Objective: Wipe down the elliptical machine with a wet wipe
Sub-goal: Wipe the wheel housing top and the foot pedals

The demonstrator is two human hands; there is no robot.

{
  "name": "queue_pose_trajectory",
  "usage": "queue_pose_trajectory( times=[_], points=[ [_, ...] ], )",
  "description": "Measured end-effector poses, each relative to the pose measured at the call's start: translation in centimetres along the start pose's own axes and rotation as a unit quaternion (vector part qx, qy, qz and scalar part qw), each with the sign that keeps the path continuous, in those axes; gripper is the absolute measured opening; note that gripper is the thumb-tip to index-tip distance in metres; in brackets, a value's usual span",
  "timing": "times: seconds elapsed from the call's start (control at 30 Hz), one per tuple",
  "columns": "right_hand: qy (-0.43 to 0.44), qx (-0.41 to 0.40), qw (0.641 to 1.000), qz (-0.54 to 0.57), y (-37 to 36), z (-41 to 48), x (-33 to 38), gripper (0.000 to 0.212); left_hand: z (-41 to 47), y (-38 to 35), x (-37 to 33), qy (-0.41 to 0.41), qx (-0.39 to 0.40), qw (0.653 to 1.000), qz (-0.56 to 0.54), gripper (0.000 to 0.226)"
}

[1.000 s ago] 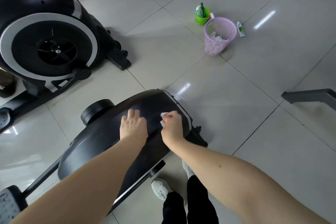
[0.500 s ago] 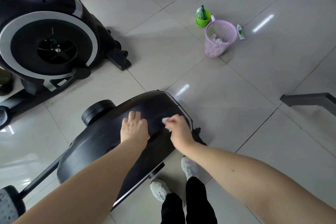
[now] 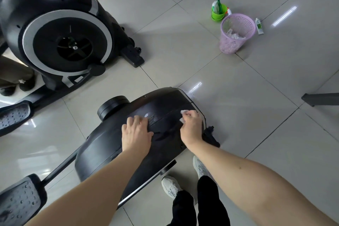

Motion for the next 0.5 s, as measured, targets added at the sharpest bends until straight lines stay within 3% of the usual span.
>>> queue_pose_trajectory(
  times=[0.1,0.17,0.2,0.33,0.43,0.5],
  points=[
    [0.127,0.111,0.985,0.024,-1.5,-4.5,3.3,0.05,0.2,-0.2,1.6,0.049,0.004,0.999,0.004,0.053],
    [0.181,0.12,0.976,0.004,-0.8,-4.1,2.4,0.055,0.3,-0.5,2.2,0.071,0.028,0.997,0.015,0.062],
    [0.159,0.101,0.982,-0.007,-0.4,-2.6,0.6,0.055,0.3,-0.5,2.4,0.079,0.038,0.996,0.019,0.067],
    [-0.071,0.013,0.997,0.016,1.0,2.2,-3.8,0.038,0.5,-0.5,3.4,0.096,0.07,0.993,0.021,0.08],
    [0.05,0.04,0.998,-0.023,0.0,-1.1,0.2,0.045,0.5,-0.7,4.2,0.09,0.101,0.99,0.028,0.083],
    [0.145,0.11,0.983,0.006,0.2,-4.0,1.7,0.051,0.6,-0.7,4.3,0.087,0.109,0.99,0.034,0.083]
  ],
)
Point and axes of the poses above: each hand's wrist, its own z-axis towards the middle knuckle, its own y-axis out of the back of the hand, x = y × z, the point moved 6 cm from there along z, towards the middle knuckle, and after that the axes turned 13 degrees about z, right-handed, at the moved point
